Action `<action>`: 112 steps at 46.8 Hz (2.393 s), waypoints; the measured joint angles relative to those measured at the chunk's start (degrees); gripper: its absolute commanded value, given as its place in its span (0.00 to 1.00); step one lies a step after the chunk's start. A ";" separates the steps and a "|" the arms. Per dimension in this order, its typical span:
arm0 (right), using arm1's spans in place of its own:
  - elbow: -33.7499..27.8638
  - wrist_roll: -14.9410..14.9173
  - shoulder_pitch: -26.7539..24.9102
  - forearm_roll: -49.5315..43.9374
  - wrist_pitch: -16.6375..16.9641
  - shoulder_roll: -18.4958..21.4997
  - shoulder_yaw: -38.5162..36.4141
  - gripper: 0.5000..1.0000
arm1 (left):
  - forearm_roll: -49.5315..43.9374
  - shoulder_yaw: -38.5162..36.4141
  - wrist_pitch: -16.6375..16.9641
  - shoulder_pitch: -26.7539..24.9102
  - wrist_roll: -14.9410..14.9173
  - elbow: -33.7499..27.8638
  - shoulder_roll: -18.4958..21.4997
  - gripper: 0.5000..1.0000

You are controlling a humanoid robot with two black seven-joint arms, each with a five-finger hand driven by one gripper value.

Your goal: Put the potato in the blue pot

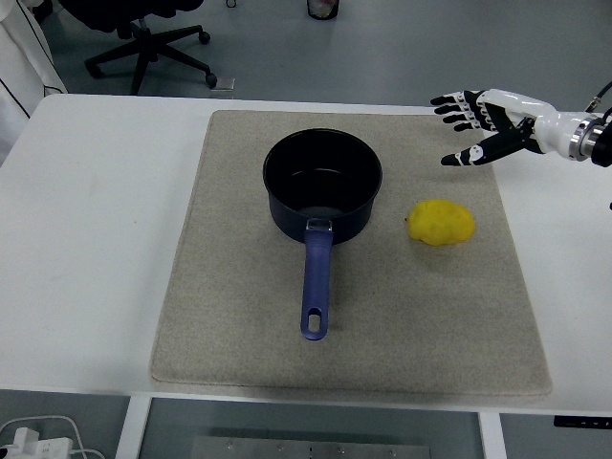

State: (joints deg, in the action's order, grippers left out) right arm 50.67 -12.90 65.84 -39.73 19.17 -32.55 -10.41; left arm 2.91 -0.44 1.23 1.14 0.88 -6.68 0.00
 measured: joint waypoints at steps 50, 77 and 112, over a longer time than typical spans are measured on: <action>7.87 -0.24 -0.50 -24.90 2.32 -3.07 3.91 0.86 | -0.01 0.00 0.00 -0.01 0.00 0.00 0.00 0.99; 7.85 -0.35 -3.60 -27.00 -3.64 -2.49 4.79 0.50 | -0.03 0.00 0.00 -0.01 0.00 0.00 0.00 0.99; 7.68 -2.06 -3.90 -26.91 -5.61 -2.52 4.71 0.00 | 0.00 0.00 0.00 0.01 0.00 0.00 0.00 0.99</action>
State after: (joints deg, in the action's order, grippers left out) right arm 58.36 -14.97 61.93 -66.64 13.57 -35.07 -5.70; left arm 2.90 -0.44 1.23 1.15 0.88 -6.68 0.00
